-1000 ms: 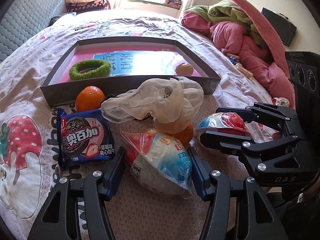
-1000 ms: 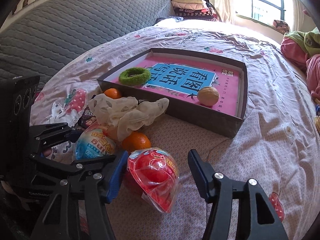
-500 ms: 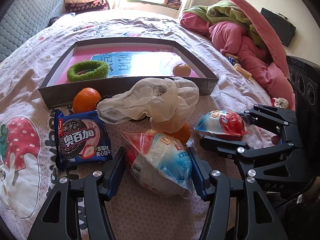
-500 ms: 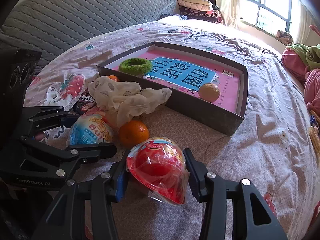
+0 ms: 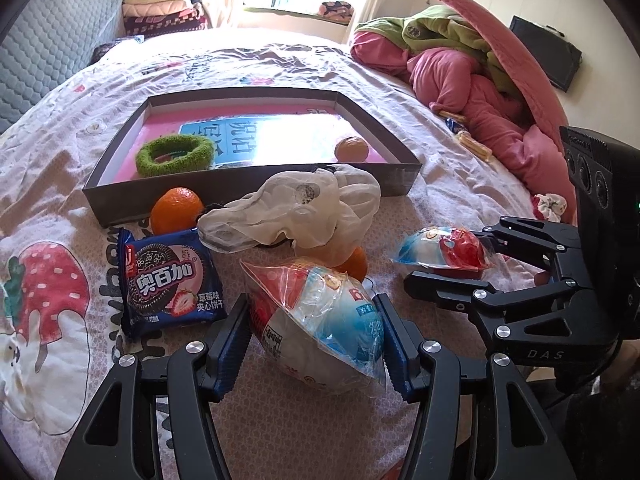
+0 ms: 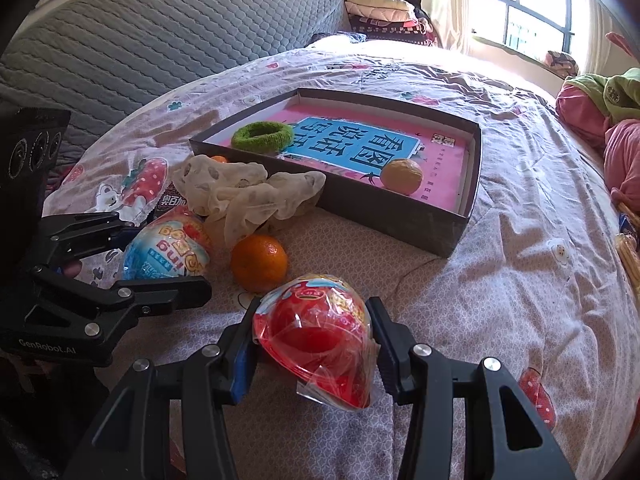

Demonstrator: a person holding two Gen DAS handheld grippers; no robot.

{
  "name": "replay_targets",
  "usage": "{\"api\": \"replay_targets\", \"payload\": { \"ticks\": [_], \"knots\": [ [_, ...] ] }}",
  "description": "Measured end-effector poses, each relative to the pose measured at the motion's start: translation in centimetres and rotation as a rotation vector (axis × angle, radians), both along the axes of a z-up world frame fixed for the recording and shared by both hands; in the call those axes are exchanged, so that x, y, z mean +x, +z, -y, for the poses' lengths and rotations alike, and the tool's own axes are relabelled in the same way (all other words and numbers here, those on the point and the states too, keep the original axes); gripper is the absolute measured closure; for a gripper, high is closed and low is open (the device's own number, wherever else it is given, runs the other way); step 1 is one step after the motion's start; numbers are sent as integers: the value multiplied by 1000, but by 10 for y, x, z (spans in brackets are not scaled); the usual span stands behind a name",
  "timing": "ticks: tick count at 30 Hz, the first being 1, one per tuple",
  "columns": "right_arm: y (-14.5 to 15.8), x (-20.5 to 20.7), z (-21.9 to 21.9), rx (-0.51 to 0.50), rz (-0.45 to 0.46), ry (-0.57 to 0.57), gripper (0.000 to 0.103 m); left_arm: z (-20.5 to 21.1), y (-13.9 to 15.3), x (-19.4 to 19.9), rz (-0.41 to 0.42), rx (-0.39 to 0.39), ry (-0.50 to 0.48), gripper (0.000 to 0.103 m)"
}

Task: Organize objects
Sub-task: 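Lift the bag with the left gripper while the right gripper lifts the red egg toward the tray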

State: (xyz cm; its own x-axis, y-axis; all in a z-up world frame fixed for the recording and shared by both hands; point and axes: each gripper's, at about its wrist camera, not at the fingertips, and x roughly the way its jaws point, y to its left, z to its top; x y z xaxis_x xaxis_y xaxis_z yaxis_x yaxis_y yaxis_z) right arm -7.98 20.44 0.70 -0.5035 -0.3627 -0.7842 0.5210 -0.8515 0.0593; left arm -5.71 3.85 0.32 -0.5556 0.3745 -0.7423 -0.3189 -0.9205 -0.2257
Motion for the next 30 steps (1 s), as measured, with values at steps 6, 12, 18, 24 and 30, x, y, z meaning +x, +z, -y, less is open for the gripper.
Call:
{"api": "replay_targets", "payload": {
  "ticks": [6,12,18,24,30],
  "knots": [
    [2,2,-1,-28,11,3,53,3,4,4,-14,0,-6,42],
    [5,4,2,-42,10,20,53,7,6,8,-25,-1,-7,42],
    [8,6,3,-50,6,28,53,12,10,13,-37,5,-5,42],
    [13,6,0,-68,-6,20,53,17,16,17,-63,6,3,42],
    [21,6,-4,-91,-22,1,53,20,24,20,-92,10,13,42]
  ]
}}
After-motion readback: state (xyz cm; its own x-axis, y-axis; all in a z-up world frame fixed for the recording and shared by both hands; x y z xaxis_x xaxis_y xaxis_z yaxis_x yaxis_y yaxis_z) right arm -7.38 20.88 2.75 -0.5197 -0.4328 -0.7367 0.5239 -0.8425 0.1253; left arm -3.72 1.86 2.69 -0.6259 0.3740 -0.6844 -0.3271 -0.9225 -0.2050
